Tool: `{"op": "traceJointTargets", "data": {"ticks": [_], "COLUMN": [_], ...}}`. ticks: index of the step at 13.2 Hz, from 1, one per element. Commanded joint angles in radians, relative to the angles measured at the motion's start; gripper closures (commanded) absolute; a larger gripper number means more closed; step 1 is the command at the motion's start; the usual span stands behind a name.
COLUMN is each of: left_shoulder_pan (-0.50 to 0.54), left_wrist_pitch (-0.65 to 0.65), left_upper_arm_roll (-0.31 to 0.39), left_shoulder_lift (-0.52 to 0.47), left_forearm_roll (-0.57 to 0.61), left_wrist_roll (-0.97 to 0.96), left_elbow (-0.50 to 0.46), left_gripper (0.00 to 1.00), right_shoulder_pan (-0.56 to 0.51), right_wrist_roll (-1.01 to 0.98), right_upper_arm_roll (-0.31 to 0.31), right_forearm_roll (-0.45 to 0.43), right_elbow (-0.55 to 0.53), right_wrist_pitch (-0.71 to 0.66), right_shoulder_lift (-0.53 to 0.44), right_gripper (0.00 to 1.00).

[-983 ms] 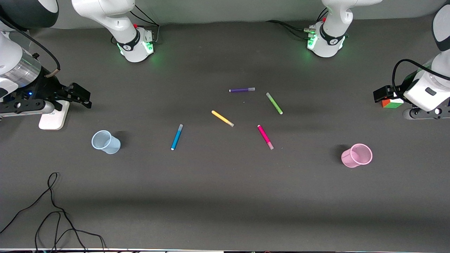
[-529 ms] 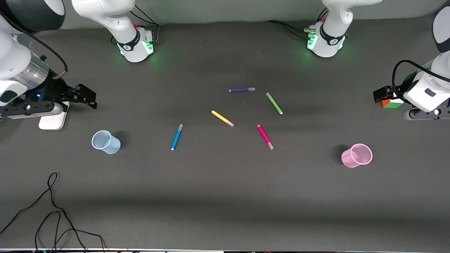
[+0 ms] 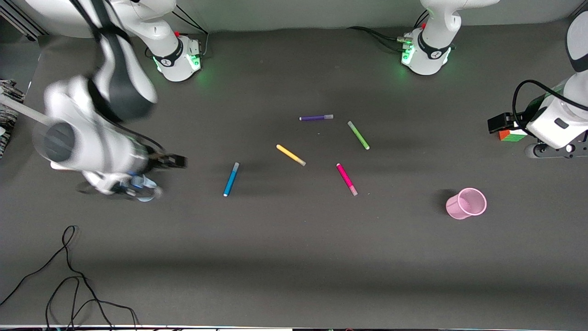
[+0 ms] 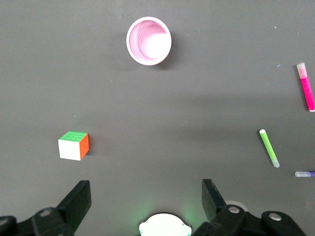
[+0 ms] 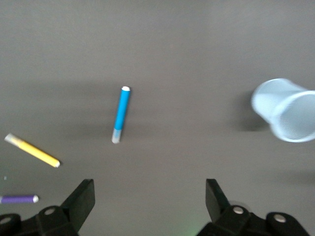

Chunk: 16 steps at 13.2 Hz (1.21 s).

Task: Place pink and blue markers in matching cups
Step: 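Lower the right gripper onto the blue marker while the left gripper reaches the pink marker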

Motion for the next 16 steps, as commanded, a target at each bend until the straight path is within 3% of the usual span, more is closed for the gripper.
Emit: {"op": "traceJointTargets", "data": {"ticks": [1,5,8,9,12,16], "left_shoulder_pan": [-0.028,-0.167,-0.287,-0.331,-0.389,-0.450], "left_wrist_pitch": [-0.032,0.109,0.302,0.342,0.460,0.555], "left_upper_arm_roll": [-0.005,-0.019,-0.017,-0.019,-0.019,-0.019], "left_shoulder_lift": [0.104,0.318,0.460,0.486,0.550,0.578], "left_forearm_roll": [-0.032,-0.134,-0.147,-0.150,-0.162,-0.181], "left_wrist_roll": [-0.010,-0.288,-0.555,-0.641,-0.861,-0.984], "left_elbow": [0.048,0.103,0.115,0.117,0.114,0.048], "left_gripper": [0.00,0.00,0.00,0.00,0.00,0.02], "right_shoulder_pan": [0.019,0.019,0.024,0.027,0.027,0.027], "right_wrist_roll": [0.112,0.196,0.273,0.270,0.263,0.256], "right_upper_arm_roll": [-0.006,-0.007,-0.006,-0.006,-0.007,-0.006], "right_forearm_roll": [0.106,0.214,0.227,0.225,0.227,0.227], "right_elbow": [0.166,0.234,0.231,0.229,0.225,0.205], "right_wrist_pitch": [-0.029,0.003,0.079,0.079,0.085,0.146], "right_shoulder_lift": [0.238,0.460,0.497,0.497,0.506,0.523], "right_gripper": [0.00,0.00,0.00,0.04,0.27,0.35]}}
